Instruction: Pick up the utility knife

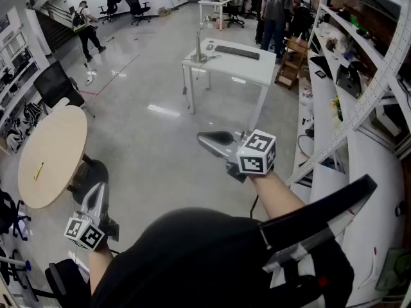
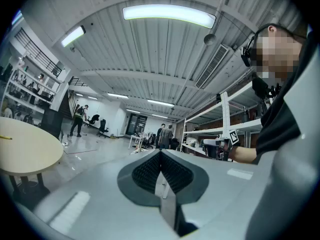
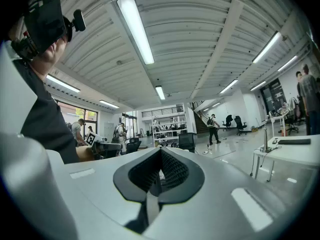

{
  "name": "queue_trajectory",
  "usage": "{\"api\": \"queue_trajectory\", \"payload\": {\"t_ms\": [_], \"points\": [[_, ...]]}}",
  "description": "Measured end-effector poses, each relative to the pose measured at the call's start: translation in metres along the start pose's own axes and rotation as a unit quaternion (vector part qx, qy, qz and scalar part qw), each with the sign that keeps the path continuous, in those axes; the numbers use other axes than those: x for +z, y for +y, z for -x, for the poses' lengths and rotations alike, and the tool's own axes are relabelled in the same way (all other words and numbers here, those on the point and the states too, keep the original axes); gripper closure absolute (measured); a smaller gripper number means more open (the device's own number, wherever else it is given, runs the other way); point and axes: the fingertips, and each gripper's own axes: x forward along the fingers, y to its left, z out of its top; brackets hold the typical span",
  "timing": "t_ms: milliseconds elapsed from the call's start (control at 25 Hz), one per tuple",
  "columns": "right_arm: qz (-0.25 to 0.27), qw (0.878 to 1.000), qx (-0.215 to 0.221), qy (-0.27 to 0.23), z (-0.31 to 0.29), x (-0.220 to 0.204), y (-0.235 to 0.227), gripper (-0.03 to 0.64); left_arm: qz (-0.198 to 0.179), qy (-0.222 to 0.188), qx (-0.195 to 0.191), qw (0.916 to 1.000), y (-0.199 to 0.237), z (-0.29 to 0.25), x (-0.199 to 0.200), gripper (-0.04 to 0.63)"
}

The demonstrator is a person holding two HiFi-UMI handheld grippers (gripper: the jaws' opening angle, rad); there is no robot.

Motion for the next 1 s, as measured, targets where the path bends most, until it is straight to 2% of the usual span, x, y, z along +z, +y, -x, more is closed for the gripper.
{"api": "queue_trajectory", "payload": {"t_ms": [160,480,1000], "points": [[-0.002,1.000,-0.001,-0.001,0.009,0.000,-0.005,0.604,0.001,0.010,0.006,0.9999,-0.012,-0.007,-0.001,0.595],[-0.028,1.000,0.002,-0.013,0.031,0.002,-0.018,0.603,0.001,0.015,-0.004,0.9999,-0.032,-0.026,-0.006,0.595],[-0.041,0.999,-0.007,-0.014,0.070,-0.010,-0.051,0.603,0.004,0.032,-0.018,0.9993,-0.068,-0.066,-0.025,0.595]]}}
